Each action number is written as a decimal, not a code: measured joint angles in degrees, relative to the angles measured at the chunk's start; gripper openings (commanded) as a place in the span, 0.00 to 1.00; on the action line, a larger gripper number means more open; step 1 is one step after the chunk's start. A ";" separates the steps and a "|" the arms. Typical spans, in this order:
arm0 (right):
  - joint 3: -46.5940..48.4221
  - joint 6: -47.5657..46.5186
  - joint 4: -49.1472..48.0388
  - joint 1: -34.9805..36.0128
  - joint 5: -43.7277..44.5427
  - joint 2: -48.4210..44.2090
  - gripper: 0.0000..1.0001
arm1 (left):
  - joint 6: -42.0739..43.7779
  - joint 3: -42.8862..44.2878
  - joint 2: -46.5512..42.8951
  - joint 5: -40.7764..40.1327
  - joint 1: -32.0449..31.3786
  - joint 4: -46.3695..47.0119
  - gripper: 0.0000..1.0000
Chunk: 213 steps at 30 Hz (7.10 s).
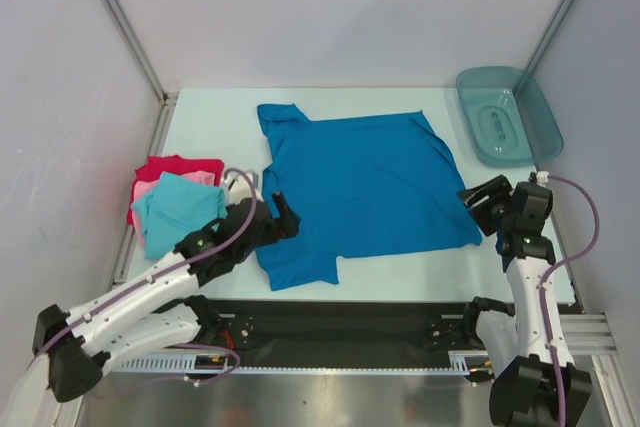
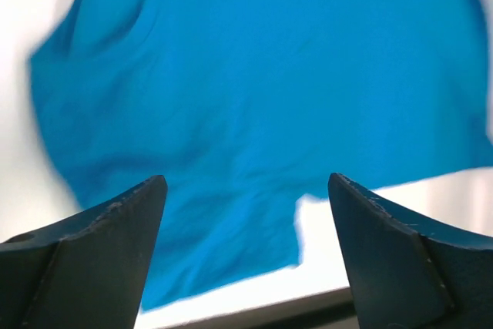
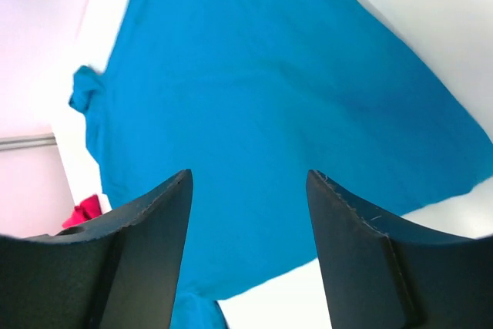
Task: Fold and stack the t-shirts
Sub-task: Flatten the tshirt out
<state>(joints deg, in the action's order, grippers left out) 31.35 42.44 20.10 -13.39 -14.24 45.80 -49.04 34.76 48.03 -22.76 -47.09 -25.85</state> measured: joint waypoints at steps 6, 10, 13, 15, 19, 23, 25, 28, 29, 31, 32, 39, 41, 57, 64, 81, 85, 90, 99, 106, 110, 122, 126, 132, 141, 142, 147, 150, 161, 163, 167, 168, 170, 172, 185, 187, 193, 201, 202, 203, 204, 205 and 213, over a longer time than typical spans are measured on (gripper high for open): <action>0.92 0.90 0.96 1.97 0.72 -2.32 0.68 | 6.27 19.41 14.49 0.94 3.78 4.13 1.00; 0.15 1.55 1.11 4.20 0.66 -3.48 0.68 | 9.46 27.67 24.74 4.92 11.61 8.22 0.99; -0.81 1.53 1.20 5.22 0.24 -4.92 0.68 | 11.39 33.24 33.94 8.83 17.14 9.22 0.98; -1.33 1.49 1.40 5.42 0.00 -5.90 0.69 | 12.57 37.66 41.51 11.78 20.31 10.23 0.97; -1.70 0.81 2.75 5.46 -0.22 -8.04 0.69 | 13.88 43.71 53.81 18.05 25.14 10.62 0.96; -1.86 -0.37 3.61 5.49 -0.22 -9.88 0.69 | 14.34 44.85 60.92 22.84 29.75 9.73 0.95; -2.32 -0.74 3.69 5.62 -0.35 -10.27 0.69 | 14.60 44.85 62.93 24.22 31.93 9.11 0.95; -3.19 -1.25 4.37 5.99 -0.85 -10.45 0.69 | 15.23 46.25 65.29 25.22 35.15 8.20 0.95; -3.45 -1.55 4.85 6.14 -0.90 -10.54 0.69 | 15.41 47.08 65.94 25.59 35.93 8.11 0.95; -3.87 -2.16 5.86 6.47 -1.14 -11.04 0.69 | 15.96 49.48 67.43 26.91 37.94 8.24 0.94; -4.04 -2.40 6.27 6.60 -1.22 -11.52 0.69 | 16.17 50.45 68.00 27.54 38.80 8.55 0.94; -4.35 -3.72 8.28 7.08 -1.25 -13.64 0.69 | 18.18 57.53 72.13 30.01 42.36 9.31 0.94; -4.37 -3.72 8.70 7.08 -1.25 -13.64 0.69 | 18.23 57.66 72.87 30.84 42.40 9.70 0.93; -5.38 -3.69 9.05 7.34 -2.82 -13.92 0.69 | 17.73 53.37 75.58 34.77 42.23 14.86 0.92; -6.21 -3.74 9.99 7.67 -3.52 -15.15 0.69 | 17.92 61.48 80.72 33.46 42.40 13.68 0.91; -8.04 -2.47 6.97 7.65 -9.86 -15.13 0.69 | 11.28 68.17 84.61 33.48 43.34 10.29 0.86; -8.11 -1.95 6.56 7.65 -11.19 -15.50 0.69 | 9.99 68.11 84.63 33.42 43.32 10.29 0.85; -8.44 -1.46 5.03 7.65 -12.66 -15.93 0.68 | 9.94 67.82 84.63 33.27 42.27 10.58 0.84; -9.22 -0.68 4.50 7.65 -13.75 -16.44 0.69 | 9.42 62.97 83.14 33.94 40.22 17.03 0.83; -9.49 -0.39 4.00 7.63 -14.73 -17.07 0.68 | 10.32 59.69 81.55 32.87 40.02 17.14 0.35; -10.12 -0.22 3.82 7.63 -14.99 -17.55 0.68 | 11.02 58.88 81.50 31.93 40.02 15.37 0.07; -11.82 1.60 1.77 7.63 -16.72 -18.88 0.67 | 19.04 65.46 80.19 19.63 39.15 0.31 0.67; -11.87 2.14 1.03 7.65 -17.38 -18.99 0.67 | 22.45 70.03 80.15 14.82 39.12 -3.80 0.76; -11.91 2.82 -0.22 7.65 -18.10 -19.10 0.67 | 24.94 70.55 79.69 11.78 39.12 -7.45 0.76; -12.92 3.43 -1.53 7.72 -18.86 -19.28 0.67 | 23.98 61.48 76.89 11.54 39.41 -7.15 0.75; -12.92 3.41 -1.44 7.80 -18.97 -19.47 0.66 | 23.82 61.16 76.89 11.76 39.54 -7.02 0.75; -12.92 3.26 -1.05 8.09 -19.43 -19.87 0.66 | 22.58 60.94 76.89 14.12 40.89 -4.76 0.75; -12.92 2.95 -1.03 8.09 -19.50 -19.85 0.66 | 21.84 60.94 76.89 15.45 41.59 -2.82 0.74; -12.92 2.71 -1.07 8.02 -19.50 -19.78 0.66 | 20.37 61.44 76.91 15.50 41.92 -1.01 0.75; -12.94 2.49 -1.03 8.02 -19.50 -19.63 0.66 | 20.35 61.79 77.22 15.87 41.92 -0.39 0.76; -12.92 2.05 -0.59 8.02 -19.47 -18.99 0.66 | 20.04 64.63 79.91 17.99 41.92 0.72 0.76; -12.92 1.88 -0.52 8.02 -19.47 -18.84 0.66 | 20.00 65.64 80.91 18.82 41.92 1.14 0.76; -12.92 1.57 -0.50 7.91 -19.45 -18.51 0.66 | 19.98 67.56 82.29 20.00 41.92 1.51 0.76; -12.92 1.46 -0.52 7.74 -19.47 -18.27 0.66 | 19.96 69.29 83.14 21.57 41.86 1.60 0.76; -13.25 1.51 -1.64 6.88 -19.74 -18.10 0.65 | 20.94 73.18 84.63 27.58 41.40 3.74 0.76; -13.42 1.53 -1.68 6.88 -19.80 -18.10 0.65 | 21.35 73.02 84.63 28.22 41.00 4.87 0.76; -13.66 1.55 -1.81 6.88 -20.20 -18.14 0.65 | 23.39 73.05 84.63 29.83 39.01 6.21 0.76; -13.66 1.49 -1.79 6.91 -20.74 -18.36 0.64 | 28.72 76.78 85.20 31.06 36.28 5.79 0.76; -13.66 1.49 -1.79 6.91 -20.76 -18.36 0.64 | 29.44 78.14 85.66 31.08 36.11 5.33 0.77; -13.66 1.49 -1.79 6.91 -20.76 -18.36 0.64 | 30.16 79.56 86.20 31.08 36.00 4.98 0.77; -13.66 1.49 -1.81 6.91 -20.76 -18.36 0.64 | 30.86 81.35 86.90 31.08 35.93 4.11 0.79; -13.66 1.46 -1.79 6.91 -20.76 -18.34 0.64 | 31.76 83.93 88.13 31.06 35.89 3.26 0.80; -13.66 1.46 -1.79 6.97 -20.76 -17.84 0.64 | 35.69 95.86 94.53 31.98 38.01 -3.63 0.85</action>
<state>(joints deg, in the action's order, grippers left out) 17.69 43.90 18.31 -6.42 -35.00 27.97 -13.34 130.63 142.56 9.21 -9.08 -29.47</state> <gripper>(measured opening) 0.642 0.846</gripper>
